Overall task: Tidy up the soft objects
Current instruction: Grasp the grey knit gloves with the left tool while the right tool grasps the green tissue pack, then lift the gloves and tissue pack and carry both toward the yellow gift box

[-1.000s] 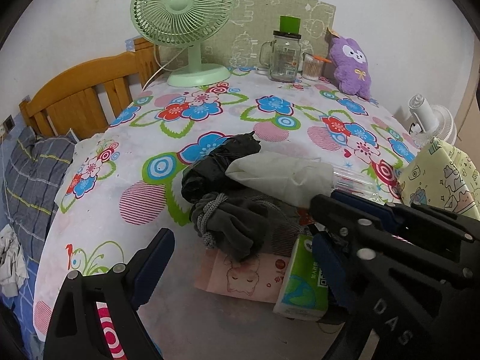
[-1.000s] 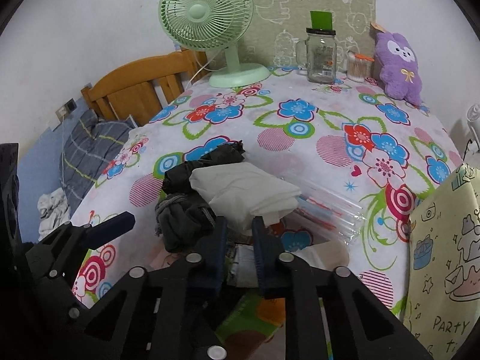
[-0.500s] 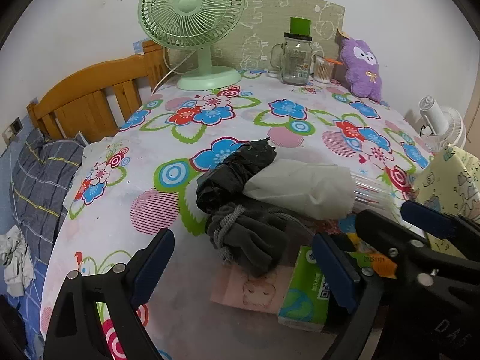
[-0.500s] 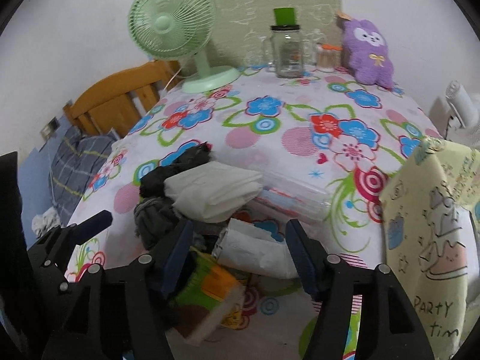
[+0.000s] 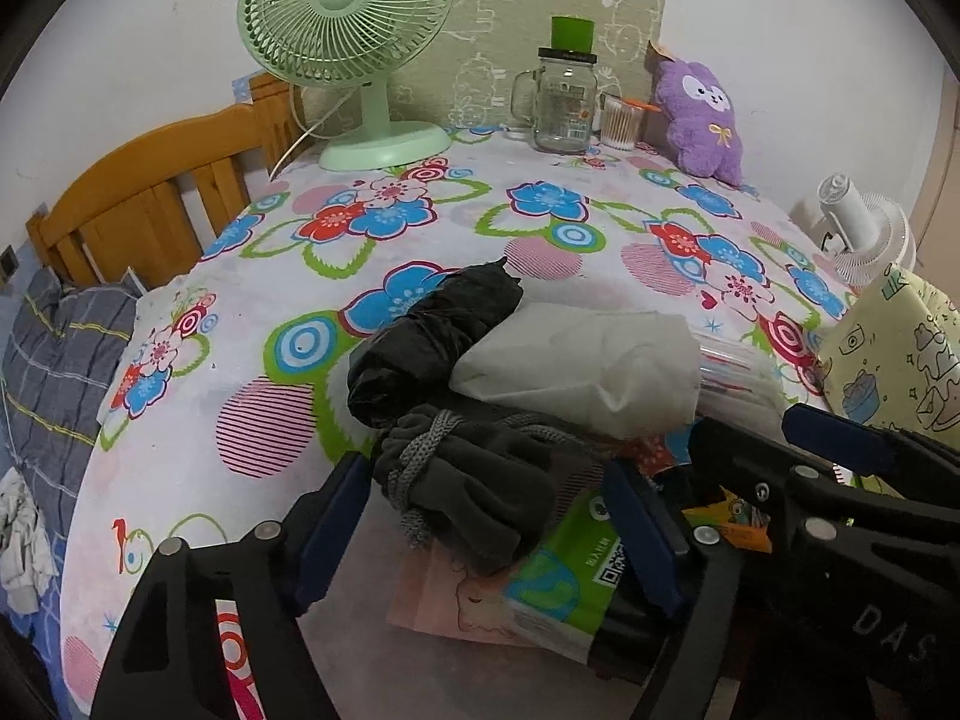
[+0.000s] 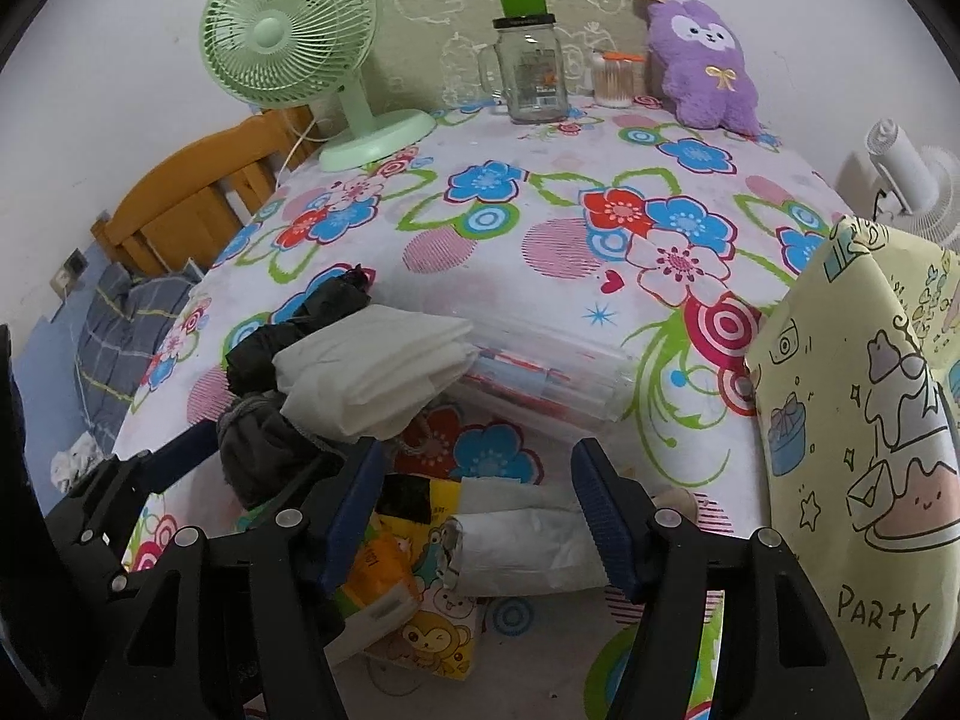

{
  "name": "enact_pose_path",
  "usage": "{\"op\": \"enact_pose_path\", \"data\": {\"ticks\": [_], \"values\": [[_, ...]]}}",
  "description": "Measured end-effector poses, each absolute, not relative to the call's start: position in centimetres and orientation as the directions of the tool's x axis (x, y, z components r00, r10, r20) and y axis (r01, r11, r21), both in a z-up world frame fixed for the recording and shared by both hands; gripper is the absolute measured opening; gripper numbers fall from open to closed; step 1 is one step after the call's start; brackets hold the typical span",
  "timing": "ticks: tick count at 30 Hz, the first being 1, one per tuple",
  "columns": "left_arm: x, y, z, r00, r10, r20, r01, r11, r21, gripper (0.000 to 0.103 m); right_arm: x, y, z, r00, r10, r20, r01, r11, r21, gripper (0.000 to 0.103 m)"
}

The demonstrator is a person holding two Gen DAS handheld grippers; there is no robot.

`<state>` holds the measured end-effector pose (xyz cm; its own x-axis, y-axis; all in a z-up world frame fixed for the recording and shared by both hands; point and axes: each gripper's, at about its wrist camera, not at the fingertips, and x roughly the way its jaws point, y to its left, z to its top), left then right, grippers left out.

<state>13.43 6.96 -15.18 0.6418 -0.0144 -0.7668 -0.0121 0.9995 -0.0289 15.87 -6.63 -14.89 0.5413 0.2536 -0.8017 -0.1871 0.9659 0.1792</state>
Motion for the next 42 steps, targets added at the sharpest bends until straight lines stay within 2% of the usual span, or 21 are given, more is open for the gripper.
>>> {"op": "enact_pose_path", "data": {"ticks": [5, 12, 25, 42], "values": [[13.6, 7.9, -15.3, 0.636, -0.012, -0.772, -0.044, 0.998, -0.052, 0.063, 16.0, -6.6, -14.9, 0.54, 0.257, -0.801, -0.182, 0.965, 0.187, 0.068], [13.3, 7.7, -15.1, 0.644, -0.019, -0.764, -0.027, 0.999, -0.048, 0.056, 15.8, -6.2, -14.9, 0.532, 0.262, -0.805, -0.194, 0.963, 0.185, 0.068], [10.1, 7.0, -12.9, 0.699, 0.035, -0.714, -0.059, 0.998, -0.01, 0.055, 13.3, -7.2, -13.2, 0.571, 0.284, -0.77, -0.192, 0.959, 0.211, 0.068], [6.7, 7.6, -14.0, 0.687, 0.071, -0.723, -0.088, 0.996, 0.014, 0.054, 10.0, -5.5, -13.7, 0.532, 0.333, -0.778, -0.255, 0.94, 0.227, 0.068]]}}
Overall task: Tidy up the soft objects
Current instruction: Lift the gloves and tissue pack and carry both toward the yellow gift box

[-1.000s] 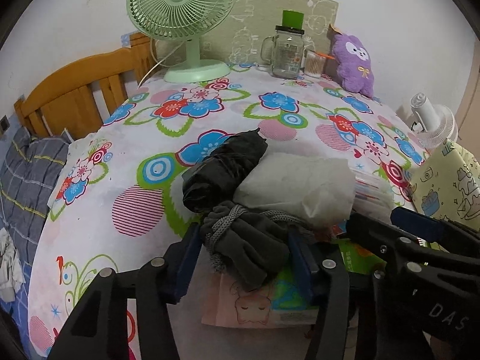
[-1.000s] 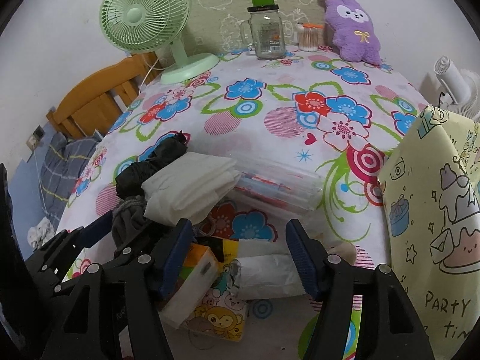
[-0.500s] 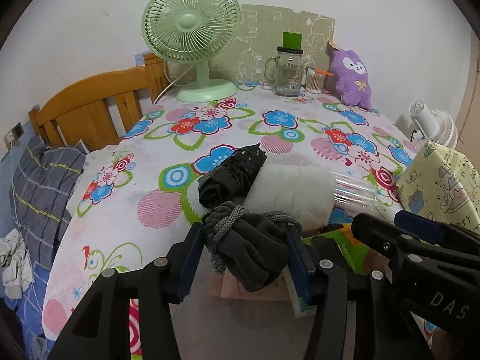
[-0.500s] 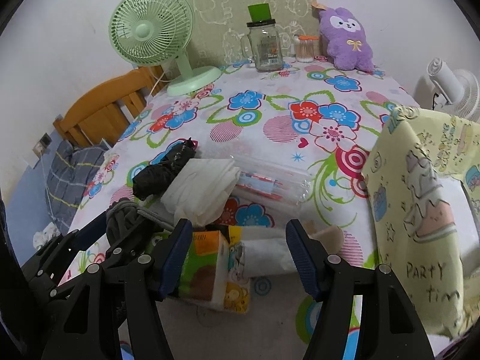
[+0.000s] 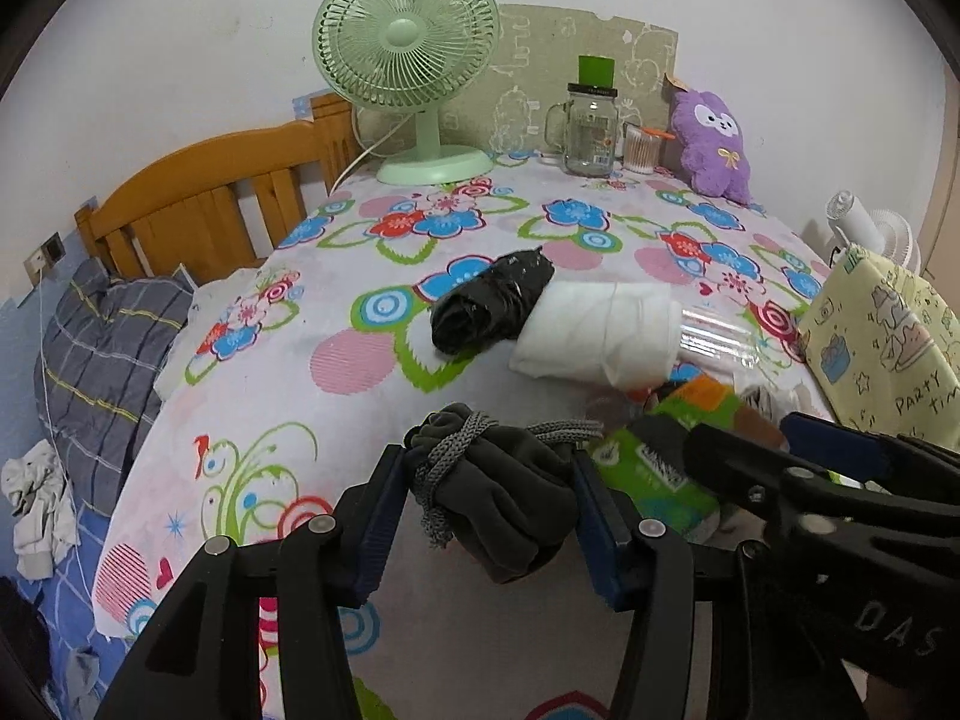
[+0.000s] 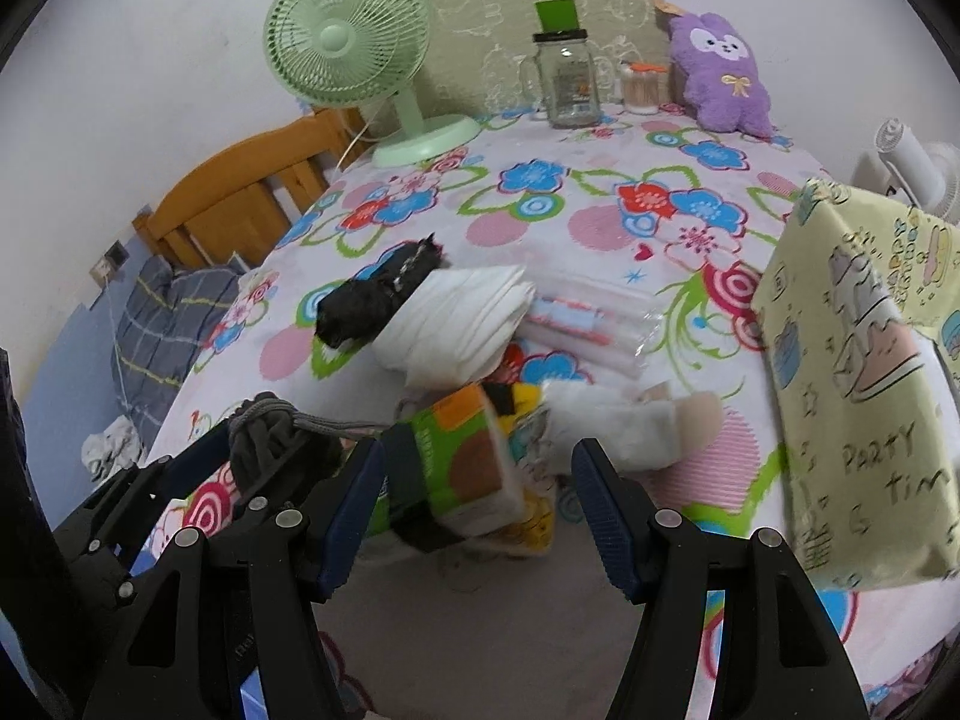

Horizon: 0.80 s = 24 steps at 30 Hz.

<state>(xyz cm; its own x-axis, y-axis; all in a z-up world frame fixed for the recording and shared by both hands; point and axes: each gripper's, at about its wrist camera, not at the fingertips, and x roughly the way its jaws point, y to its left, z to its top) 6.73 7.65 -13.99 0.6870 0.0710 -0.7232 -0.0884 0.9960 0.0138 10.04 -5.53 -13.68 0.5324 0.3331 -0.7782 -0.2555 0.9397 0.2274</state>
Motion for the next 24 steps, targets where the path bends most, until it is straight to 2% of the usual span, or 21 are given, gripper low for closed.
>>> {"op": "enact_pose_path", "data": {"ticks": [12, 14, 19, 24], "values": [[6.7, 7.2, -14.7, 0.684, 0.024, -0.729, -0.037, 0.999, -0.002, 0.054, 10.4, -3.9, -14.9, 0.519, 0.3, -0.801, -0.244, 0.949, 0.198, 0.067], [6.7, 6.8, -14.7, 0.687, 0.042, -0.726, -0.036, 0.999, 0.024, 0.054, 10.4, -3.6, -14.9, 0.516, 0.296, -0.803, -0.26, 0.948, 0.183, 0.055], [6.9, 6.6, -14.6, 0.685, 0.041, -0.727, -0.039, 0.999, 0.02, 0.053, 10.1, -3.5, -14.5, 0.539, 0.275, -0.796, -0.263, 0.953, 0.151, 0.038], [6.9, 6.2, -14.3, 0.687, 0.046, -0.726, -0.041, 0.999, 0.024, 0.053, 9.7, -3.7, -13.9, 0.567, 0.269, -0.778, -0.272, 0.953, 0.131, 0.028]]}}
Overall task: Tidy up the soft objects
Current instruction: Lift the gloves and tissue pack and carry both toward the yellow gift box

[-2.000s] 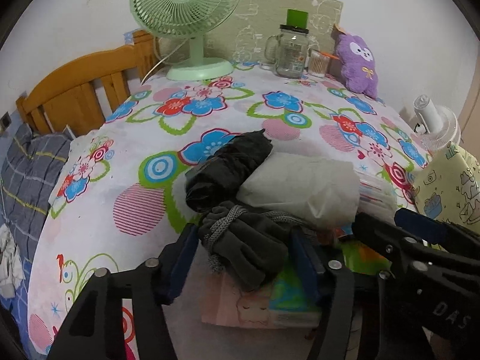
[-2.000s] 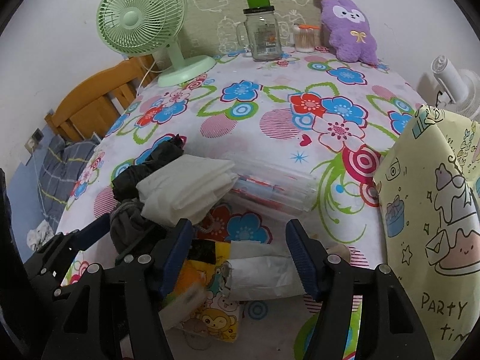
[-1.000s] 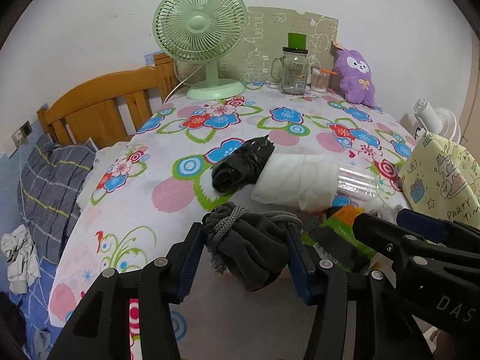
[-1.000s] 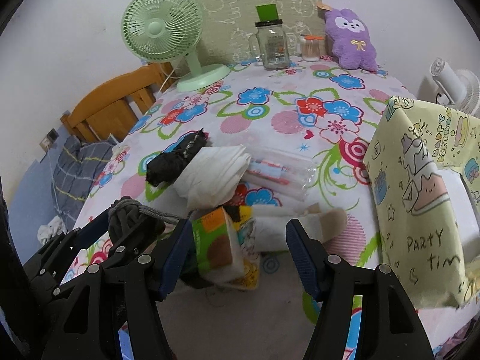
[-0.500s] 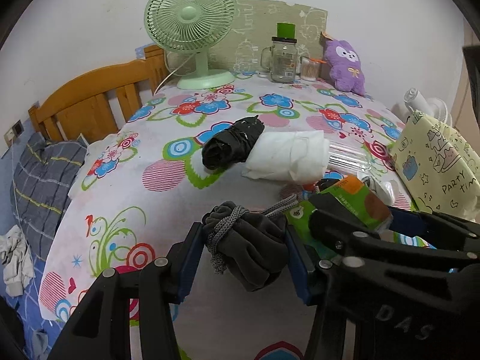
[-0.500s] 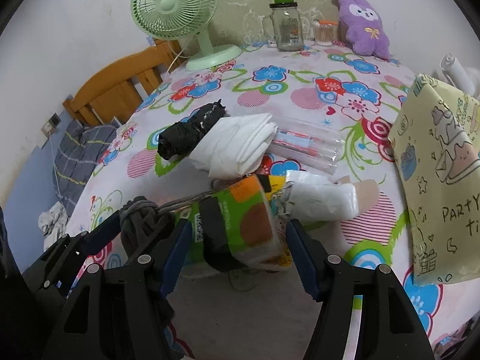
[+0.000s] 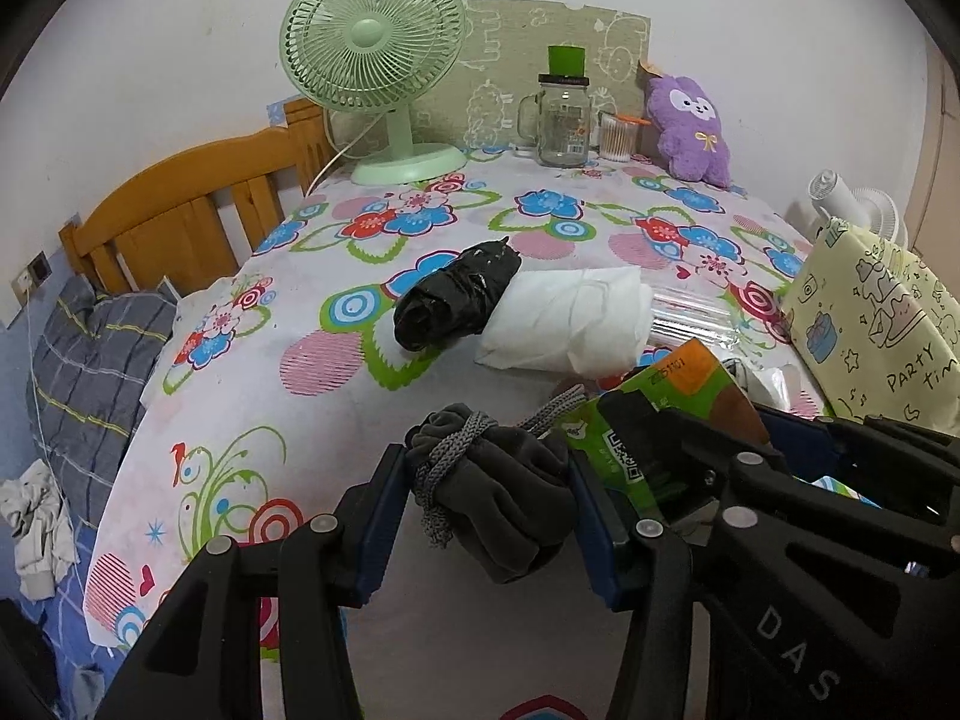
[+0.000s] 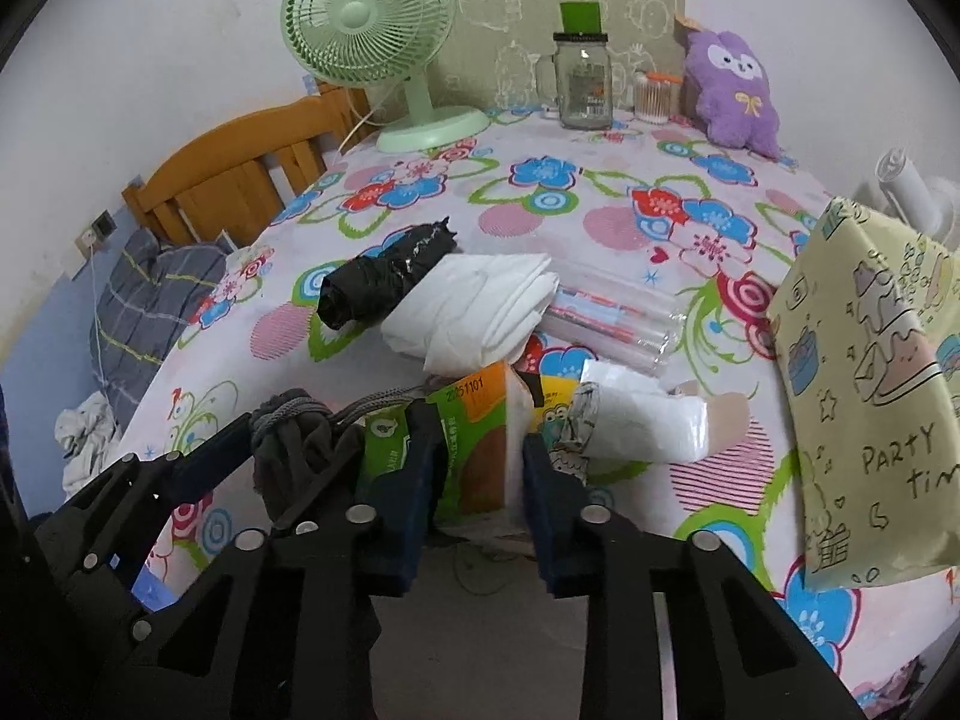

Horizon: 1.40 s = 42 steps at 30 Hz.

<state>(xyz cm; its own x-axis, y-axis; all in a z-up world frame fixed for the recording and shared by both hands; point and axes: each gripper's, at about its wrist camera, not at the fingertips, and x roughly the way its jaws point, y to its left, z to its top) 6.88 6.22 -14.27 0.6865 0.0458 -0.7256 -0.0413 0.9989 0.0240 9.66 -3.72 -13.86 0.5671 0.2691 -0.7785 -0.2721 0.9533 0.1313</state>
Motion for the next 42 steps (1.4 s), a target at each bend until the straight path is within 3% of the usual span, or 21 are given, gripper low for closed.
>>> {"op": "enact_pose_path", "data": {"ticks": [8, 42], "values": [[6.7, 5.1, -13.0, 0.702, 0.039, -0.711, -0.024, 0.999, 0.031, 0.053, 9.2, -4.6, -12.6, 0.591, 0.279, -0.757, -0.274, 0.952, 0.136, 0.02], [7.3, -1.1, -4.3, 0.802, -0.004, -0.597, 0.048, 0.997, 0.058, 0.053, 8.5, -10.9, -3.4, 0.726, 0.235, -0.647, -0.215, 0.97, 0.111, 0.02]]}}
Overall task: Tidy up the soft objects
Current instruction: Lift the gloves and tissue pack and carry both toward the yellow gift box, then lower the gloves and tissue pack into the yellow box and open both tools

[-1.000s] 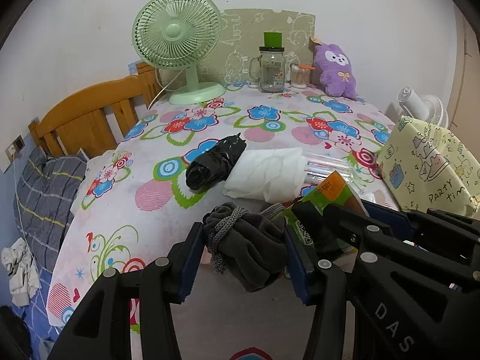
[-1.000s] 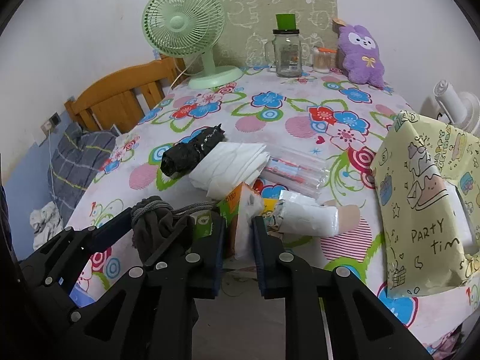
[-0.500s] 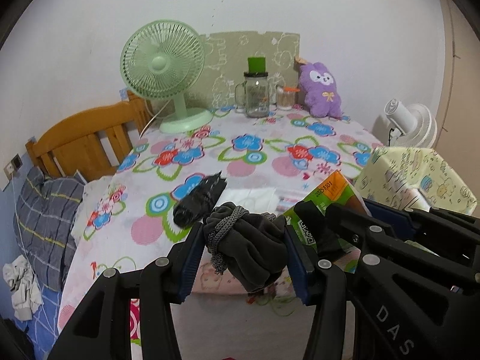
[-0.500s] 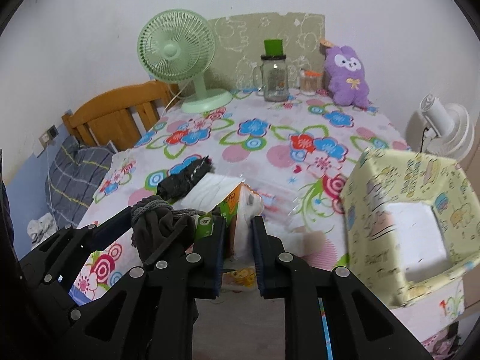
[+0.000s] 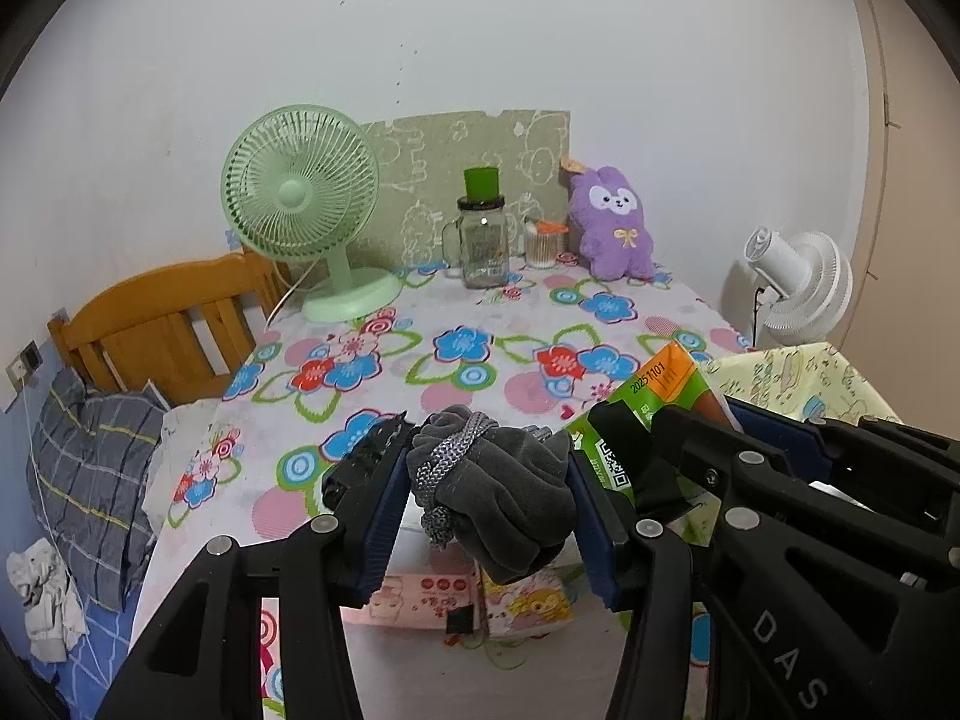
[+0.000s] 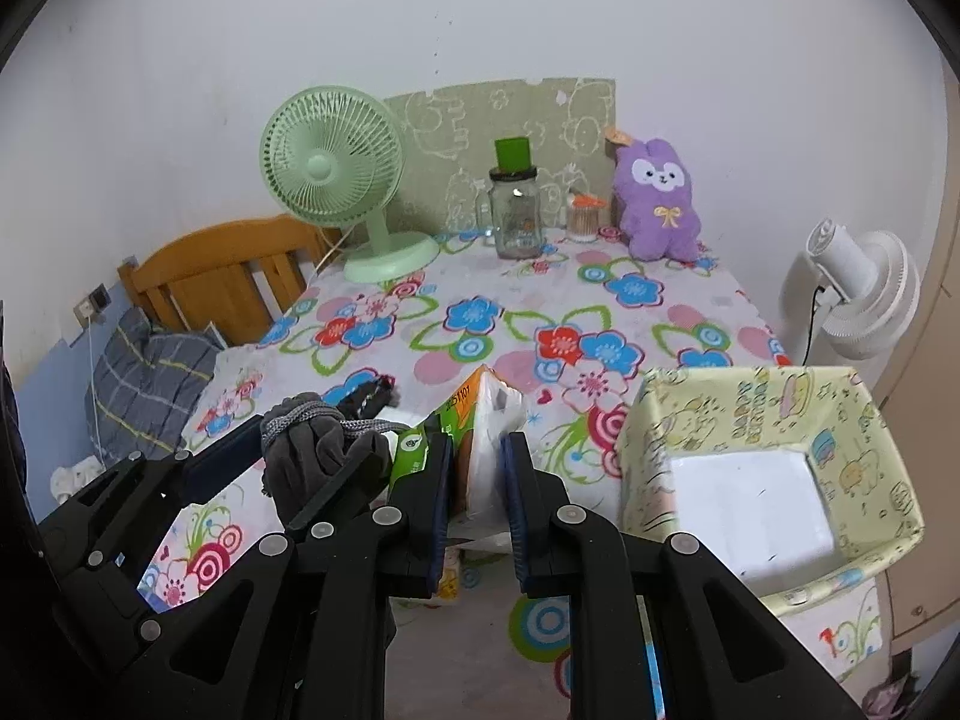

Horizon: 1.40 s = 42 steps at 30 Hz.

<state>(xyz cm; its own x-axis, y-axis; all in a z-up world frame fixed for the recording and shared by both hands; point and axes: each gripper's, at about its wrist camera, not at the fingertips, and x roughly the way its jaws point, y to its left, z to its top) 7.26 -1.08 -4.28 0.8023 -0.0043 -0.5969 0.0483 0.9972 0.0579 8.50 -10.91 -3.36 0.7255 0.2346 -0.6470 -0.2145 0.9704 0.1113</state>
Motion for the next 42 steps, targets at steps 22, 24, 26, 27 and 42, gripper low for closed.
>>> {"op": "enact_pose_path", "data": {"ticks": [22, 24, 26, 27, 42], "values": [[8.8, -7.0, -2.7, 0.822, -0.04, -0.568, 0.08, 0.996, 0.045, 0.053, 9.7, -17.1, -1.5, 0.769, 0.203, -0.606, -0.17, 0.979, 0.113, 0.02], [9.1, -7.7, -2.7, 0.823, -0.047, -0.566, 0.089, 0.995, 0.047, 0.053, 9.7, -17.9, -1.4, 0.774, 0.199, -0.602, -0.164, 0.98, 0.113, 0.02], [9.2, -8.4, -2.7, 0.824, -0.055, -0.564, 0.098, 0.994, 0.046, 0.053, 9.9, -18.6, -1.3, 0.777, 0.191, -0.6, -0.156, 0.982, 0.111, 0.02], [9.3, -8.7, -2.7, 0.824, -0.06, -0.564, 0.104, 0.994, 0.046, 0.053, 9.9, -19.0, -1.3, 0.779, 0.187, -0.599, -0.151, 0.982, 0.11, 0.02], [11.9, -13.3, -3.6, 0.811, -0.131, -0.569, 0.187, 0.982, 0.04, 0.053, 11.4, -23.8, -1.9, 0.795, 0.111, -0.597, -0.083, 0.994, 0.074, 0.02]]}}
